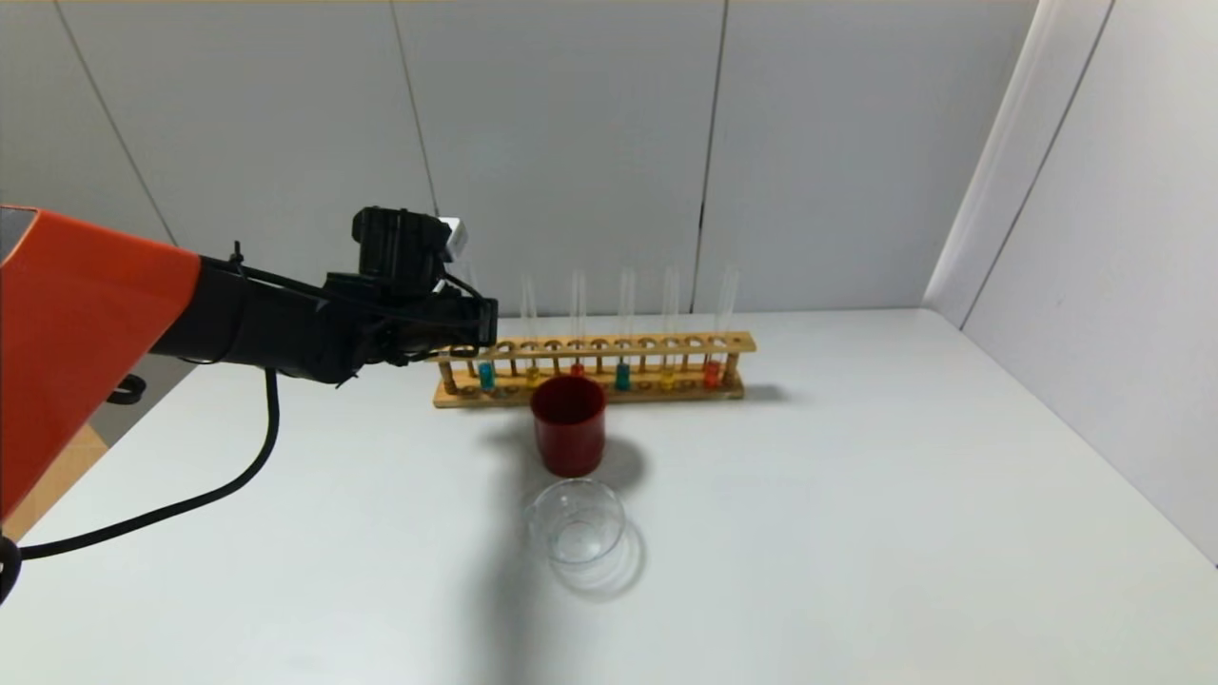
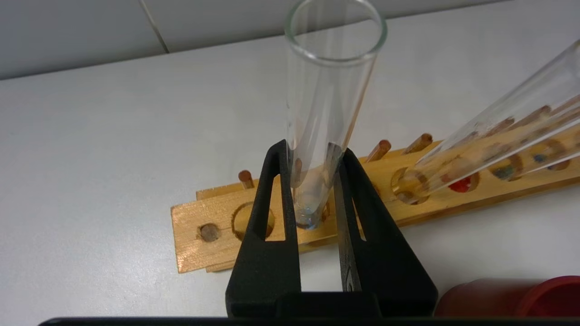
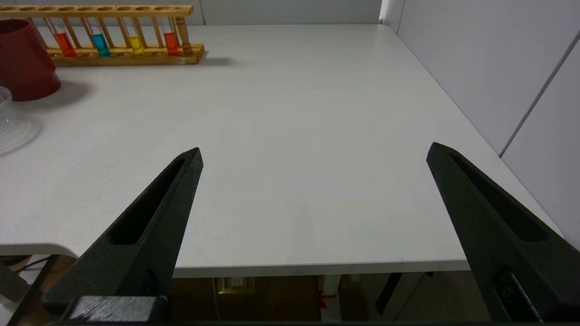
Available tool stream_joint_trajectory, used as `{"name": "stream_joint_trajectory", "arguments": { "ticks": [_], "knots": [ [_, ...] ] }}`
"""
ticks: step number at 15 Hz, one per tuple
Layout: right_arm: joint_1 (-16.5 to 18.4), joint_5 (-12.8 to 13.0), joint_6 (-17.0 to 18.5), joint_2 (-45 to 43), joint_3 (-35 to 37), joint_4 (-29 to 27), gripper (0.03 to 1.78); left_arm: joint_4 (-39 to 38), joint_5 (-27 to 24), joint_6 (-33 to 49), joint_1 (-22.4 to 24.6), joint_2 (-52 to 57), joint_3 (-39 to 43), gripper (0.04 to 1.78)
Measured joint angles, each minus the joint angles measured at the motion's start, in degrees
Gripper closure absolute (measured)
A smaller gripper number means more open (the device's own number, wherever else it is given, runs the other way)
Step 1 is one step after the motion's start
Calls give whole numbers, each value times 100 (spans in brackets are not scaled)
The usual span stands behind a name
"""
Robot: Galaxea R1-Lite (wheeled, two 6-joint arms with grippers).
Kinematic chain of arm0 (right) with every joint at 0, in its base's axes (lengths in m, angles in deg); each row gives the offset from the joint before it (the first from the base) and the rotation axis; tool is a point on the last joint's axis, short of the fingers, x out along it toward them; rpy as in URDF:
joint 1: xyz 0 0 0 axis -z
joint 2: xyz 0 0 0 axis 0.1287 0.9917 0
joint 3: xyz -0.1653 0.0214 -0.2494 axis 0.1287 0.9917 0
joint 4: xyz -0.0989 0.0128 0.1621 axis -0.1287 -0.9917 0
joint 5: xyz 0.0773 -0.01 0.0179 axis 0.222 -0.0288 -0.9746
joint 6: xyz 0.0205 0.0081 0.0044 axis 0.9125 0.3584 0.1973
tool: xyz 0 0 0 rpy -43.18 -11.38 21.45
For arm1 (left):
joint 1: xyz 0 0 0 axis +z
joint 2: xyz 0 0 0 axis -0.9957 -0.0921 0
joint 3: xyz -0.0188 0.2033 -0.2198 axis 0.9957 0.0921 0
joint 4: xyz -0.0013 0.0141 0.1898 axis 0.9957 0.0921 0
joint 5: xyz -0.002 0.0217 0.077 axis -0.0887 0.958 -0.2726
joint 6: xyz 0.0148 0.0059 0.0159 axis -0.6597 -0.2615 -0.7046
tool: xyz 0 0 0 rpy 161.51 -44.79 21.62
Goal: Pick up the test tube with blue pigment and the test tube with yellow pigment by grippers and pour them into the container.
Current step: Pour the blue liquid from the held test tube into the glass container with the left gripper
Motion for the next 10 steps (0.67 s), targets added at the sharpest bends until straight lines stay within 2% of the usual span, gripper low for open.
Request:
{"name": "stream_joint_trajectory", "arguments": {
  "ticks": [8, 10],
  "knots": [
    [0, 0, 0, 0, 0, 0, 8, 57, -11, -512, 116, 664, 44, 155],
    [2, 0, 0, 0, 0, 0, 8, 291, 6, -600, 190, 981, 82, 155]
  ]
}}
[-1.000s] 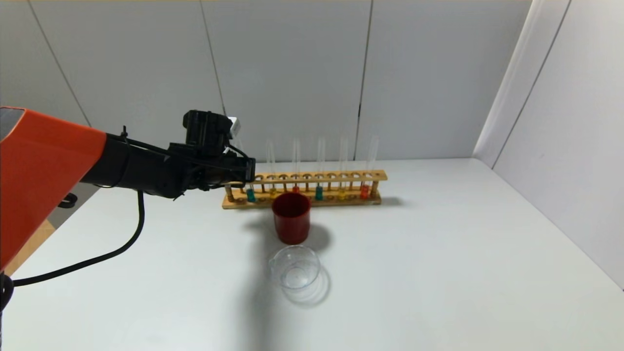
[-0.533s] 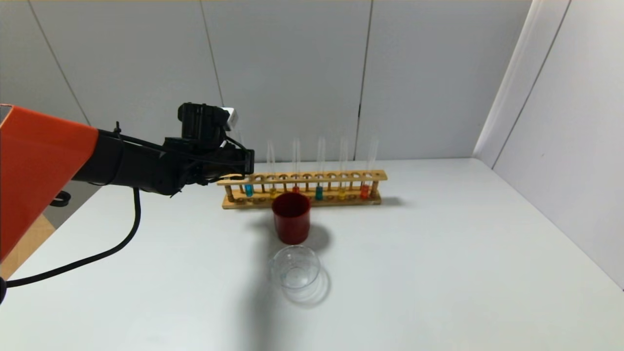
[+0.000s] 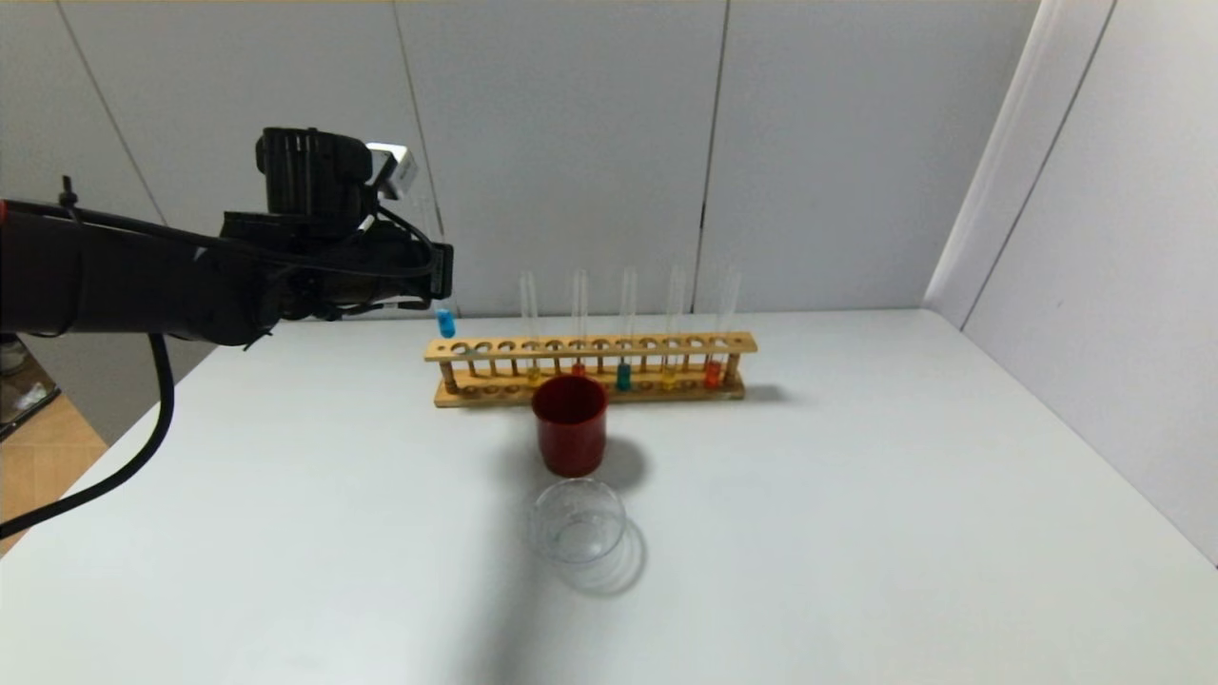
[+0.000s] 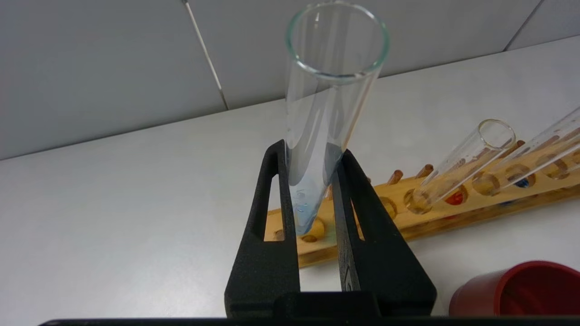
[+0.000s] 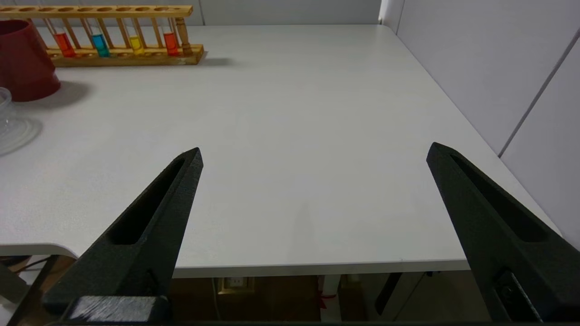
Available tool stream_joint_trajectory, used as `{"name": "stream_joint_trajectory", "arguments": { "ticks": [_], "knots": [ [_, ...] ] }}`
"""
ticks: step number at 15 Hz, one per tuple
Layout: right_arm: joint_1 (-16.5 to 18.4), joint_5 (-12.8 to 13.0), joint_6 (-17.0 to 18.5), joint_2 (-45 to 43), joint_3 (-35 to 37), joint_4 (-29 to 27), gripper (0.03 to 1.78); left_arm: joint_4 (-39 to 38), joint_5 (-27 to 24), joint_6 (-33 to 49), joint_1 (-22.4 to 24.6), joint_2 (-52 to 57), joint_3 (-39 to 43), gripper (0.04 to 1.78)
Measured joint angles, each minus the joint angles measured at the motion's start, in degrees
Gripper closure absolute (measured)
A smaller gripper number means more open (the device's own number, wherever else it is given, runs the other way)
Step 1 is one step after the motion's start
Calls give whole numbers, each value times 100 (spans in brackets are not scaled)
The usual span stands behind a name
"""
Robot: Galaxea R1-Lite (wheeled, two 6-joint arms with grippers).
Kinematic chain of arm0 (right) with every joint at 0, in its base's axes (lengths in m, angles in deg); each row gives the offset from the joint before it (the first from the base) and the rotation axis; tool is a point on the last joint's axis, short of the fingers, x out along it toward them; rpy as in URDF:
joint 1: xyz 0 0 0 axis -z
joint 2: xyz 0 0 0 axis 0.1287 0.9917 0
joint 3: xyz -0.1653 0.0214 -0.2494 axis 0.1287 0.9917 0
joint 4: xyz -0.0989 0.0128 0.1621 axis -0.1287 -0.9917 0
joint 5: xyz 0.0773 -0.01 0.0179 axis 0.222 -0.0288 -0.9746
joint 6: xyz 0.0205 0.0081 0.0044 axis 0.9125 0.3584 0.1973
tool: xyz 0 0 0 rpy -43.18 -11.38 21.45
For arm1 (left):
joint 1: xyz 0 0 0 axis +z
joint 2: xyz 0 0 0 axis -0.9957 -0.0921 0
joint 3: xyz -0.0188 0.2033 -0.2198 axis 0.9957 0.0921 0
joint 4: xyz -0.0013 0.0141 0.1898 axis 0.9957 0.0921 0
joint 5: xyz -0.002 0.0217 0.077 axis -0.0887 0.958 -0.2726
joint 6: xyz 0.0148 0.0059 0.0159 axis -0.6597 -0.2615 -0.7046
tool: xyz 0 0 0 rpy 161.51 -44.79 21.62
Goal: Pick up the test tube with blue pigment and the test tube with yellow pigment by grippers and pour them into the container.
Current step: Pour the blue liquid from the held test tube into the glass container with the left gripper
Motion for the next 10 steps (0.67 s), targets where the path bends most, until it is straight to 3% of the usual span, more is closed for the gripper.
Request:
{"name": "stream_joint_trajectory", "arguments": {
  "ticks": [10],
  "knots": [
    [0, -2, -1, 0, 0, 0, 8, 607, -9, -290, 32, 1200, 301, 155]
  ]
}}
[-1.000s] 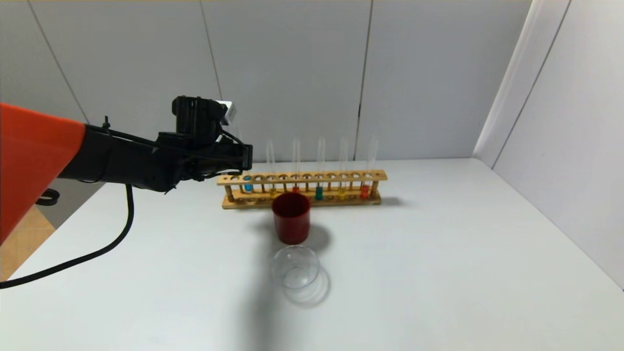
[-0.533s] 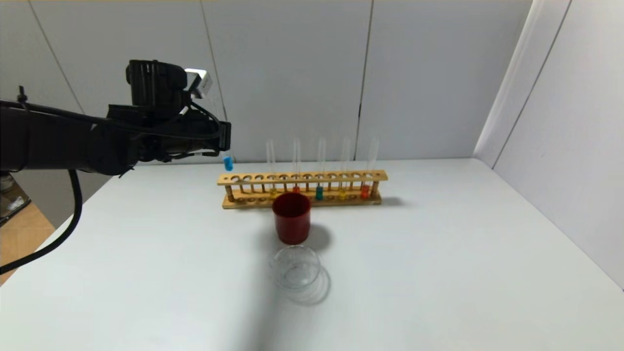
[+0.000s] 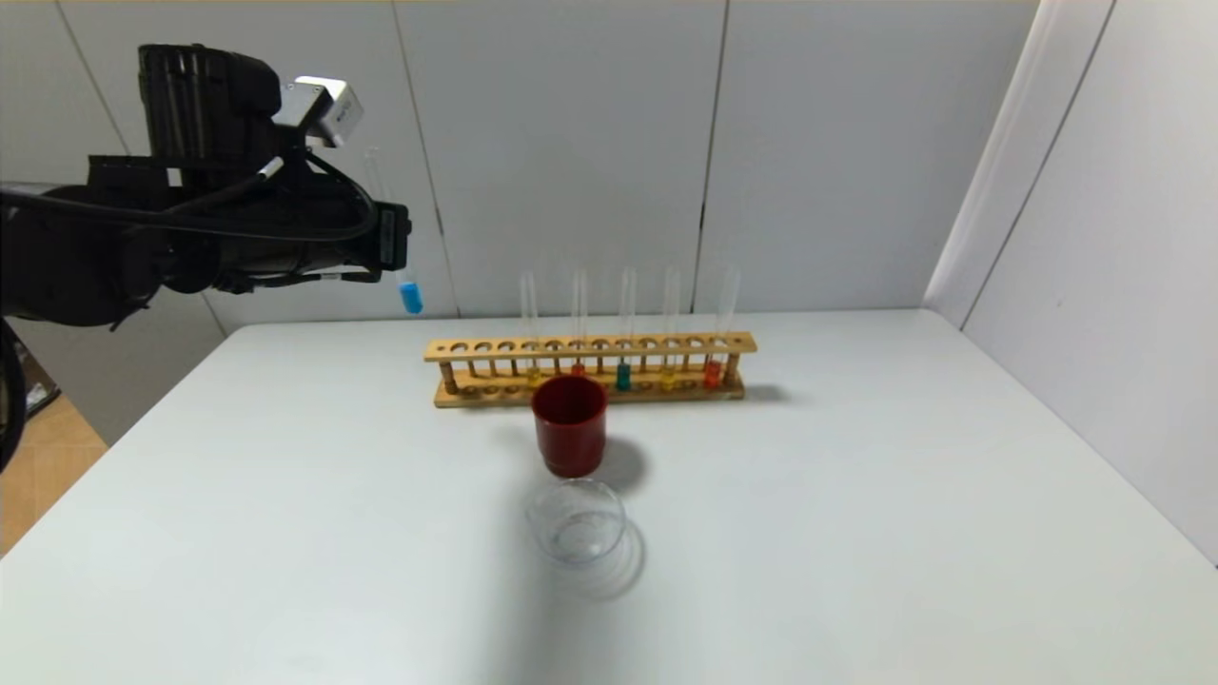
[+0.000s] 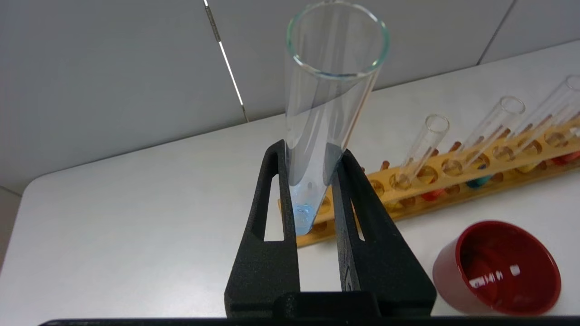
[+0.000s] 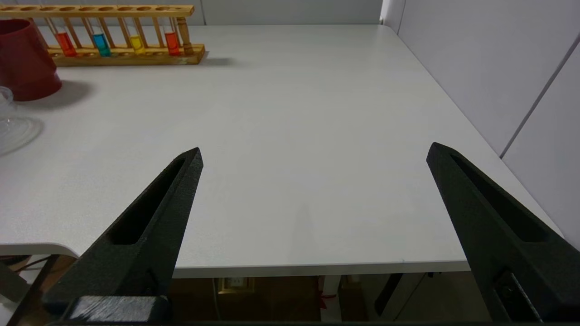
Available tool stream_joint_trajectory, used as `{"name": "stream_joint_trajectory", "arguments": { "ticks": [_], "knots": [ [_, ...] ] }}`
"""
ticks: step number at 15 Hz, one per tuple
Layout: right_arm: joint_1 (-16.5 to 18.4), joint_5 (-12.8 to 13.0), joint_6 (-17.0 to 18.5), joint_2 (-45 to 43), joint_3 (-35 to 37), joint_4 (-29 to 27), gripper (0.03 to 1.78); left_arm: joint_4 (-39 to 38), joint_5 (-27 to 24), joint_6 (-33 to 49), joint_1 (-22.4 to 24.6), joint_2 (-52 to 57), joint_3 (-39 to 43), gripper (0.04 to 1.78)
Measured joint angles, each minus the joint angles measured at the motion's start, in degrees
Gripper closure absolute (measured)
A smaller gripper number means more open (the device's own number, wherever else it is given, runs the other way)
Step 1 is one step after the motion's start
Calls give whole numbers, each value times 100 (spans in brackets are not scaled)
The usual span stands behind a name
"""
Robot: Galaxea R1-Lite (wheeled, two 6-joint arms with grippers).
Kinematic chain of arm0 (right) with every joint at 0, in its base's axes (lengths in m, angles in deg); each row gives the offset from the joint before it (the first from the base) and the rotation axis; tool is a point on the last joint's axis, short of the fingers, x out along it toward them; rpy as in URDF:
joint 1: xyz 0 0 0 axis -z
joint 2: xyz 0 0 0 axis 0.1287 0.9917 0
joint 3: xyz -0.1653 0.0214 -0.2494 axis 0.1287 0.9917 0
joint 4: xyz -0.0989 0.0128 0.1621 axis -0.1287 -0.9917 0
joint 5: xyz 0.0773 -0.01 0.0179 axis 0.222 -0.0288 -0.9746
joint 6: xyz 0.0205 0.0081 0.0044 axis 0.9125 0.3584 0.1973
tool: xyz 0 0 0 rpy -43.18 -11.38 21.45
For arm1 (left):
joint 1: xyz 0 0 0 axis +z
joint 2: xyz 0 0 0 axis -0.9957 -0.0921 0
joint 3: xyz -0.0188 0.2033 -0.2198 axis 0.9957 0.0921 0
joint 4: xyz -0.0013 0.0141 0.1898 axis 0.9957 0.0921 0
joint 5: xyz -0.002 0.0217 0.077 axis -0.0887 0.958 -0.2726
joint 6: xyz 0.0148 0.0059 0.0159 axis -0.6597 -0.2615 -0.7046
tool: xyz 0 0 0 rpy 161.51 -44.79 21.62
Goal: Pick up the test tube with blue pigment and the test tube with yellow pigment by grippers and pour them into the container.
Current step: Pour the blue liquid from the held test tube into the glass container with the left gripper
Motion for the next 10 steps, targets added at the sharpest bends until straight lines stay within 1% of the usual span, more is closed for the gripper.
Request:
{"name": "stream_joint_trajectory", "arguments": {
  "ticks": [5, 10],
  "knots": [
    [-2, 2, 1, 0, 0, 0, 8, 38, 2, -438, -28, 907, 940, 155],
    [-2, 2, 1, 0, 0, 0, 8, 74, 9, -460, -28, 1775, 1943, 155]
  ]
}}
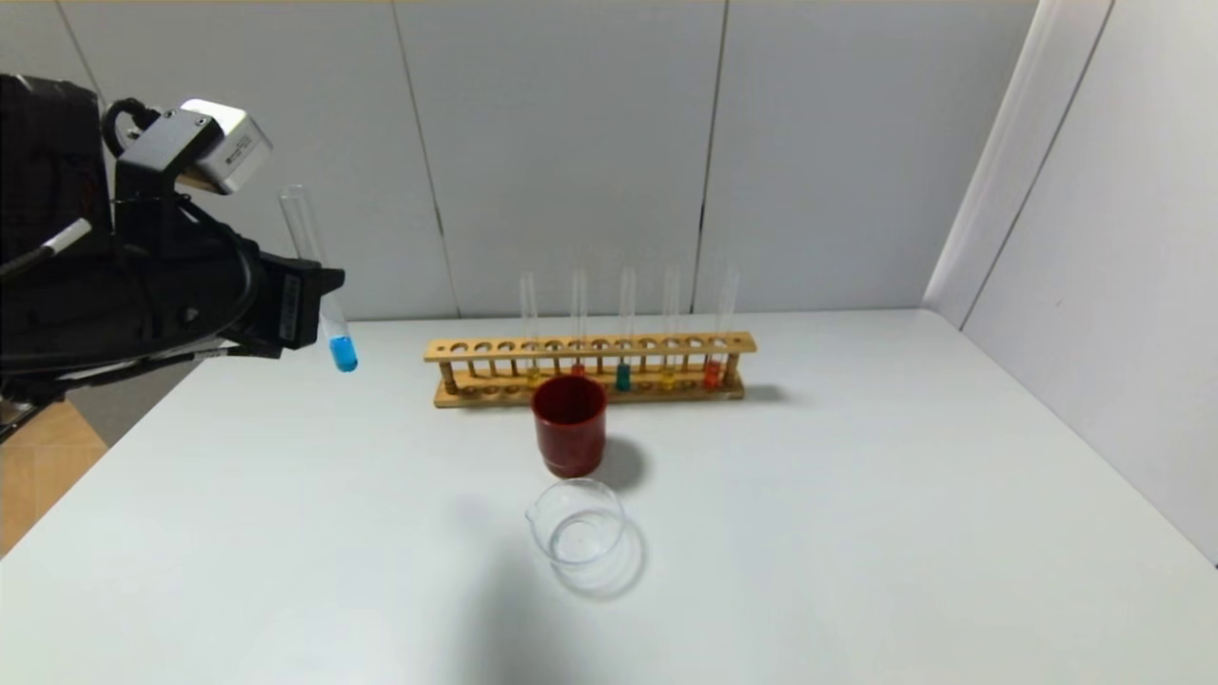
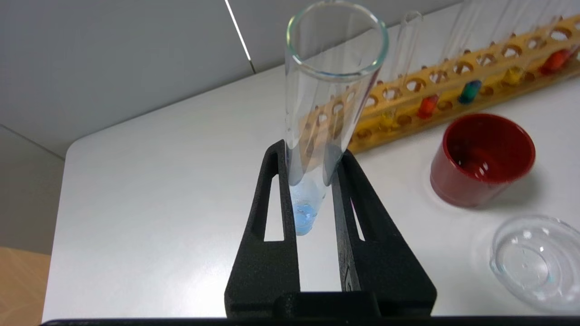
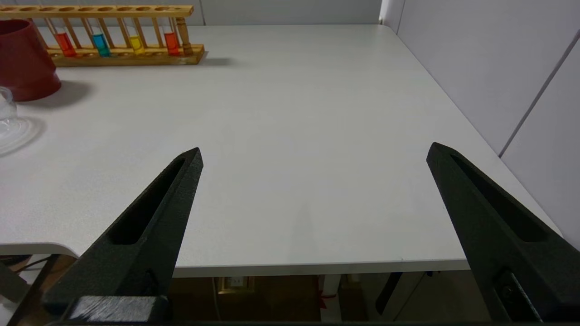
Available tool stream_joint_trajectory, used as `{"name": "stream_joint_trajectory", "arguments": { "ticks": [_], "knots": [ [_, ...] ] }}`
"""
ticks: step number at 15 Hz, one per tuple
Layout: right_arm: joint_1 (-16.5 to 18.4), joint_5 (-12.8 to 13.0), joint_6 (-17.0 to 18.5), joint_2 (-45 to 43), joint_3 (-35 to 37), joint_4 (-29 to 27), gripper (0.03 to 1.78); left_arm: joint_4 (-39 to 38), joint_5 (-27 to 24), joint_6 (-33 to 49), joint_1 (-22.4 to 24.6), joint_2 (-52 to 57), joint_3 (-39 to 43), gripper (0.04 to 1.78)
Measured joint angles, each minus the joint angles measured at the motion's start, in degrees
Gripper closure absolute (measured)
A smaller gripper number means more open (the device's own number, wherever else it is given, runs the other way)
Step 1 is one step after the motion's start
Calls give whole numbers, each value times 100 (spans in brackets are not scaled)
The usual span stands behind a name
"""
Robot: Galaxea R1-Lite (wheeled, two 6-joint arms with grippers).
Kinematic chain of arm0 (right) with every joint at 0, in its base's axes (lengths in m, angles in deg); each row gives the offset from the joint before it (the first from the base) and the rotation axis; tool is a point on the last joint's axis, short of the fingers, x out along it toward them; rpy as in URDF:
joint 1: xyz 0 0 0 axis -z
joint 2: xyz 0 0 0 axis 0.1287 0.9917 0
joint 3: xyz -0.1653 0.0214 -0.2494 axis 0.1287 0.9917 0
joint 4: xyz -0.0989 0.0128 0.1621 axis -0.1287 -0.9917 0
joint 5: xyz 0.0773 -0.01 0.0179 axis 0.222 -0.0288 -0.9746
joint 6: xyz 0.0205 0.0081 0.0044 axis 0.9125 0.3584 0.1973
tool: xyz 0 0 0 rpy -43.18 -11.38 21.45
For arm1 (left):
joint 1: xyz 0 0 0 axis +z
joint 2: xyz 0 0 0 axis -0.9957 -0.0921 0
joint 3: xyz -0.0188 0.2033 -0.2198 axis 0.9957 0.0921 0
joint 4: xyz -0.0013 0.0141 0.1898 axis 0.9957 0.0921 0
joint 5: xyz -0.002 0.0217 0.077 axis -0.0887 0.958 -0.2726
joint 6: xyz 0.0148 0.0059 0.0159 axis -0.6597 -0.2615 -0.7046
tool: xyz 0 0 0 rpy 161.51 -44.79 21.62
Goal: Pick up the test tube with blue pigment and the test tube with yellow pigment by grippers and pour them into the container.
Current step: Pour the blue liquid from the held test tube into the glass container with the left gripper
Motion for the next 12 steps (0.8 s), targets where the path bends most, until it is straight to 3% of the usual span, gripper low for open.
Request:
{"name": "stream_joint_trajectory", "arguments": {
  "ticks": [8, 12],
  "knots": [
    [0, 0, -1, 0, 0, 0, 8, -67, -4, 5, -30, 868, 1379, 155],
    [0, 0, 0, 0, 0, 0, 8, -69, 5, -2, -458, 1161, 1770, 155]
  ]
}}
